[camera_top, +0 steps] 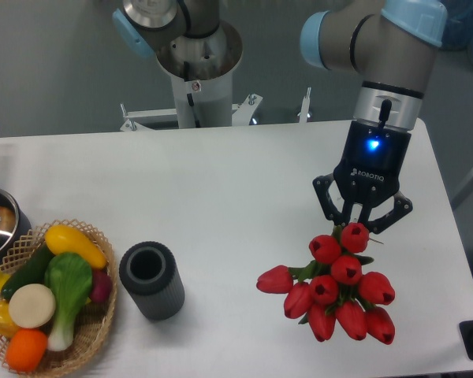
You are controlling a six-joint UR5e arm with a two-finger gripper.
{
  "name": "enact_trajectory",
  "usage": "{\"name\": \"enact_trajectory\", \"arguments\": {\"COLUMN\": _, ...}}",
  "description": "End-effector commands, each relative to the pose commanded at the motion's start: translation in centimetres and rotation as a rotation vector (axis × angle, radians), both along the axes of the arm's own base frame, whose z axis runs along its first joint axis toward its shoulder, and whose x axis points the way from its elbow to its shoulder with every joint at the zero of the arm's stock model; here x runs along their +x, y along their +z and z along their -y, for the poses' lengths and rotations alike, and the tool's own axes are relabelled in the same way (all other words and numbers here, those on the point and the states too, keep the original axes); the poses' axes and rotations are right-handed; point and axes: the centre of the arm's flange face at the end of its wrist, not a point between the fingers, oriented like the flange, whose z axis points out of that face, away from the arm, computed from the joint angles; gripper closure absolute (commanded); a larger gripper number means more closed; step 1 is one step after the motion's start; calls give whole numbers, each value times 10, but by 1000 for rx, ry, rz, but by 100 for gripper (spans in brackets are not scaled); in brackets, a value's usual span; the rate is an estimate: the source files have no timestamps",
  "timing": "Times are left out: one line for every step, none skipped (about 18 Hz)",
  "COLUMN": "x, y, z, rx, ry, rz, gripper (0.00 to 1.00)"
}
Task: Insert the flowers into the vase
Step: 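Carry the red tulip bunch in the gripper over toward the grey vase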
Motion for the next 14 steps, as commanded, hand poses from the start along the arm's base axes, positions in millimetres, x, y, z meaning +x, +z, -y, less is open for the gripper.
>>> {"name": "enact_trajectory", "arguments": {"x": 0, "y": -2, "z": -1, "rx": -1, "ry": -3, "rz": 2, "gripper": 82}}
{"name": "enact_trajectory", "arguments": {"x": 1, "y": -4, "z": -2, "rx": -3, "ry": -4, "rz": 4, "gripper": 82}}
{"name": "enact_trajectory", "arguments": {"x": 2, "y": -4, "z": -2, "rx": -1, "ry": -4, "rz": 7, "gripper": 82}}
{"name": "enact_trajectory", "arguments": {"x": 3, "y": -3, "z": -3, "rx": 6, "ry": -8, "rz": 12, "gripper": 82}}
{"name": "enact_trajectory", "arguments": {"x": 5, "y": -4, "z": -4, "rx": 23, "ry": -21, "rz": 24, "gripper": 82}}
{"name": "enact_trajectory", "arguments": {"x": 7, "y": -5, "z": -5, "rx": 46, "ry": -38, "rz": 41, "gripper": 82}}
{"name": "enact_trajectory", "arguments": {"x": 8, "y": -5, "z": -5, "rx": 68, "ry": -52, "rz": 54, "gripper": 82}}
{"name": "enact_trajectory", "arguments": {"x": 10, "y": -5, "z": -7, "rx": 76, "ry": -60, "rz": 61, "gripper": 82}}
{"name": "enact_trajectory", "arguments": {"x": 10, "y": -5, "z": -7, "rx": 77, "ry": -62, "rz": 62, "gripper": 82}}
{"name": "enact_trajectory", "arguments": {"x": 11, "y": -5, "z": -8, "rx": 78, "ry": -65, "rz": 62, "gripper": 82}}
{"name": "enact_trajectory", "arguments": {"x": 12, "y": -5, "z": -9, "rx": 79, "ry": -66, "rz": 61, "gripper": 82}}
{"name": "enact_trajectory", "arguments": {"x": 12, "y": -4, "z": -9, "rx": 80, "ry": -67, "rz": 62, "gripper": 82}}
{"name": "enact_trajectory", "arguments": {"x": 13, "y": -4, "z": -11, "rx": 83, "ry": -72, "rz": 61, "gripper": 82}}
{"name": "enact_trajectory", "arguments": {"x": 15, "y": -3, "z": -12, "rx": 92, "ry": -80, "rz": 66, "gripper": 82}}
